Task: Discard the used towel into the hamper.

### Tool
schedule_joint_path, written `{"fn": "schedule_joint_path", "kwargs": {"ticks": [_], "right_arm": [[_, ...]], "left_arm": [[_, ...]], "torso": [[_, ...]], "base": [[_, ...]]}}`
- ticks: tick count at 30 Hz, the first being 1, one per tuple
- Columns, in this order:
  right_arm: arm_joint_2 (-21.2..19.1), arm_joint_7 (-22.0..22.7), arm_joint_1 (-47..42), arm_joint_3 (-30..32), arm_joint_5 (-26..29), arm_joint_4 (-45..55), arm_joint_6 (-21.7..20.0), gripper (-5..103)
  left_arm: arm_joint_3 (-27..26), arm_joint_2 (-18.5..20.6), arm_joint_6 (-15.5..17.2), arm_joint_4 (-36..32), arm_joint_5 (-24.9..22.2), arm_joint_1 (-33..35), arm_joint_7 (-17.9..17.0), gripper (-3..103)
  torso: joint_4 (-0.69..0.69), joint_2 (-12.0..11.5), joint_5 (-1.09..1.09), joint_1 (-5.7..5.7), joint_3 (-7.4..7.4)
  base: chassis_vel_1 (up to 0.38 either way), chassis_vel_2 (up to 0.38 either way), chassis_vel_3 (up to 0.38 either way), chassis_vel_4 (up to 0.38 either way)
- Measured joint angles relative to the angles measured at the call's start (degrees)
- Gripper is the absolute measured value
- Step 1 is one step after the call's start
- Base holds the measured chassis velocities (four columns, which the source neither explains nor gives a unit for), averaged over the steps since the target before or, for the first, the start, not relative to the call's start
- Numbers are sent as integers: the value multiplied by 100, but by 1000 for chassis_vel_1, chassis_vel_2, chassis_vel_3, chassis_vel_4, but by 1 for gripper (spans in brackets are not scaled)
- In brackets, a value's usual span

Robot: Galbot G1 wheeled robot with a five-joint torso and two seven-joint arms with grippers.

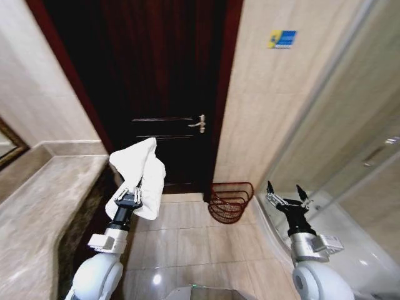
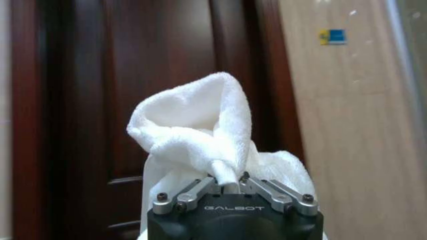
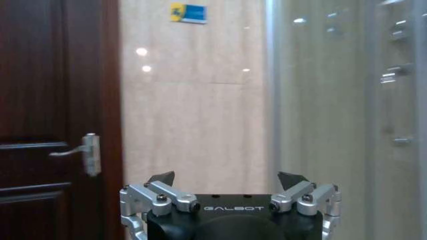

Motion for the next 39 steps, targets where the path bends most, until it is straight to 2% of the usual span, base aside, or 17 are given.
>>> {"fn": "schedule_joint_path", "kwargs": {"ticks": [10, 15, 20, 28, 39], "right_arm": [[44, -6, -49, -35, -65, 32, 27, 100], [89, -20, -98, -62, -119, 27, 93, 100], [134, -36, -147, -80, -164, 29, 126, 100], [166, -66, -170, -70, -278, -47, 543, 100], [173, -18, -200, -57, -291, -56, 501, 100]], "left_arm": [[16, -5, -124, 56, -130, -46, -19, 8], [18, -12, -168, 66, -156, 3, -29, 8], [-12, 17, -184, 90, -220, 4, -30, 8], [-2, 44, -181, 107, -287, -29, -27, 8], [-3, 33, -193, 135, -313, -7, -5, 8]], "torso": [[-2, 0, 2, 1, 1], [2, 0, 1, 0, 0], [2, 0, 1, 0, 0], [1, 0, 1, 0, 0], [0, 0, 1, 0, 0]], "base": [[-137, -194, -98, -43], [-62, -101, -31, 25], [-22, -46, 22, 37], [0, 0, 0, 0], [0, 0, 0, 0]]}}
